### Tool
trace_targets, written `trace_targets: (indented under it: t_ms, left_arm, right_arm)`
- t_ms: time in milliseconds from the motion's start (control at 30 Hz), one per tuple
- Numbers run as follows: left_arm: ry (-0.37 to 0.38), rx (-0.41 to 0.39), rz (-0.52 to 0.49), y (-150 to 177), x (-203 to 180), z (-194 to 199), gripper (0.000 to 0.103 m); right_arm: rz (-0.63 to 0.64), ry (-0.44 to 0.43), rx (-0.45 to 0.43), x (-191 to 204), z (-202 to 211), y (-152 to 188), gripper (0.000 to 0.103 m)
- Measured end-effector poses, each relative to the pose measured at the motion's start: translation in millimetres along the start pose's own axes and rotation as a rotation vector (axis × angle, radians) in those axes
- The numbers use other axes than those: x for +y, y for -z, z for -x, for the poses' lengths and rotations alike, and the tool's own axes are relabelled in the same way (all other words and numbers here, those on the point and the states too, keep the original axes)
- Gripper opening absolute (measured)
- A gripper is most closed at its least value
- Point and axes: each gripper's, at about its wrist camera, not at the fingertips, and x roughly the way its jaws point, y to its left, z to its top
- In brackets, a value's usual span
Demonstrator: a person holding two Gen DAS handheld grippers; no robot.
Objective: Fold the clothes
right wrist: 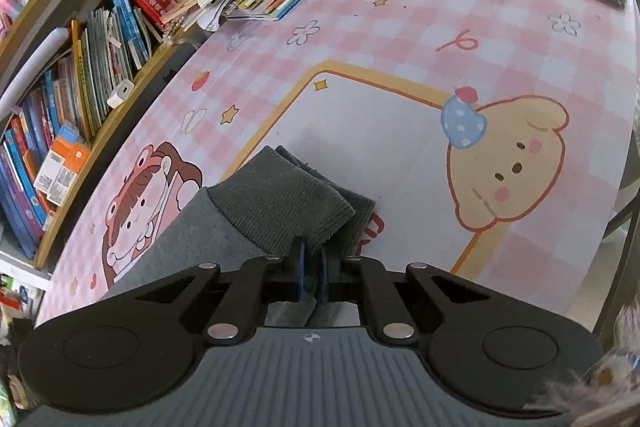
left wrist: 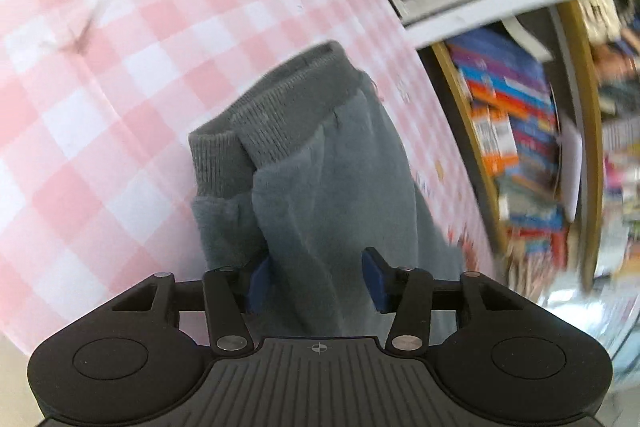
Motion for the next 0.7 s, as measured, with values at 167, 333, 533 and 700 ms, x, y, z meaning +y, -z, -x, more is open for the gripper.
trace_targets:
  t_ms: [167,333,533,700]
  left_arm:
    - [0.170,-0.038,-0.055,-0.9,-30.0,31.3,0.004]
    - [0.182,-0.019,-0.127,11.0,-28.7,59.5,0.004]
    - [-0.027,0.052,-0.046,20.9,26.2,19.7,0.005]
    - [-0.038,0.066,-0.086,12.6,21.5,17.3,0.010]
  right_arm:
    - [0.028,0.003,-0.002,4.2,1.8,-3.0,0.008]
    - [0.041,0.012,-0.003,4.4,3.5,-3.2,0.008]
    - [0.053,0.031,0.003,7.5,-0.8,-1.0,0.008]
    - [0.081,0.042,0.002,11.3,1.1,-1.8,0.008]
